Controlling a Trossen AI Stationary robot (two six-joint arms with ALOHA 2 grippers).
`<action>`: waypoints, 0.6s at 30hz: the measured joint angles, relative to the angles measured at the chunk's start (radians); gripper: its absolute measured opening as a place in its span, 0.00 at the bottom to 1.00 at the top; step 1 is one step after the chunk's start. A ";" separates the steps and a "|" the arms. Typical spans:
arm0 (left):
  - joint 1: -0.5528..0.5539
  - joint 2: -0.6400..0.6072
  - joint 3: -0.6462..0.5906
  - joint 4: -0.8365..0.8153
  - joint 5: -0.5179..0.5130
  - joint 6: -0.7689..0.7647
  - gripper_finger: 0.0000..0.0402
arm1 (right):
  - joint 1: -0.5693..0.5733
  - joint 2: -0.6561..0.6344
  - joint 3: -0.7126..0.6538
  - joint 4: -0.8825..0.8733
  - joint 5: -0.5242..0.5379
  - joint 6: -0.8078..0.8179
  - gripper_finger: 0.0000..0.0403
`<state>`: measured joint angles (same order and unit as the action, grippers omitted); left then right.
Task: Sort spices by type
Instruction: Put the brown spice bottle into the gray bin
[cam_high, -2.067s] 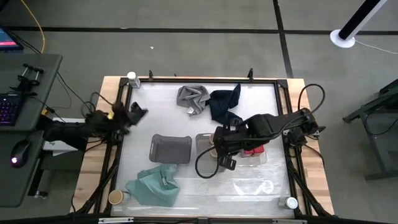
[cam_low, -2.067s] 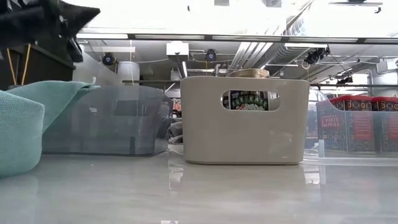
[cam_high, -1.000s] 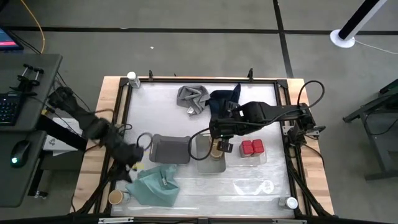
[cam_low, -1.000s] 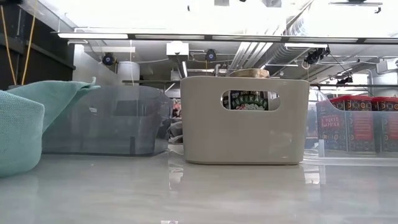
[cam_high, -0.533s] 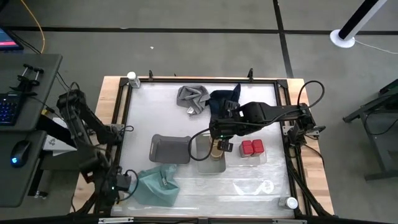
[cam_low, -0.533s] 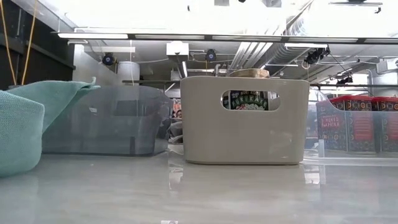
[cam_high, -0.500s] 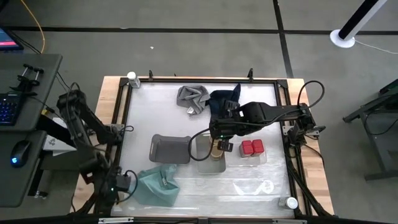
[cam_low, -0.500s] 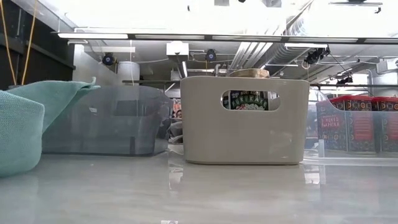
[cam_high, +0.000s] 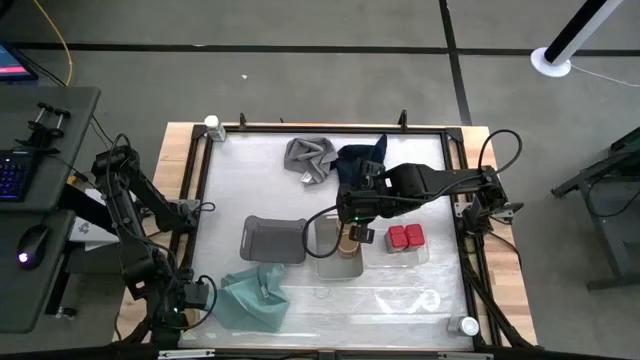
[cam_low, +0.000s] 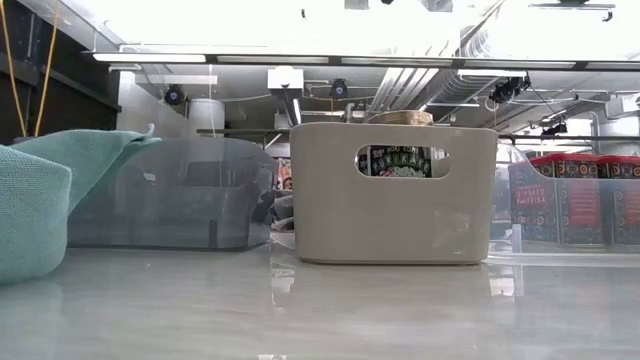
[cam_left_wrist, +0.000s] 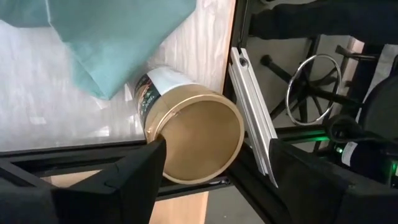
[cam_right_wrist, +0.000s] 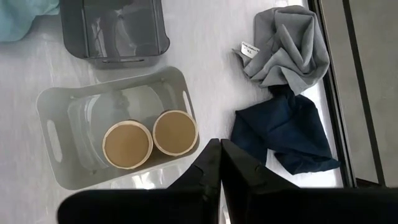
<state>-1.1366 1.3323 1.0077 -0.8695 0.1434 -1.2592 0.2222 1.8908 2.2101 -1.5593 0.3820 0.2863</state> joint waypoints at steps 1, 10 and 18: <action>0.000 0.000 0.000 0.000 -0.003 0.008 0.69 | 0.000 0.000 0.000 0.000 0.000 0.000 0.00; 0.052 0.007 -0.010 -0.033 -0.136 0.139 0.69 | 0.000 0.000 0.000 0.000 0.000 0.010 0.00; 0.068 0.004 -0.006 -0.052 -0.126 0.165 0.69 | 0.000 0.000 0.000 0.003 -0.001 0.011 0.00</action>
<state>-1.0687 1.3364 1.0019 -0.9211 0.0177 -1.0945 0.2222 1.8912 2.2101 -1.5560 0.3809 0.2977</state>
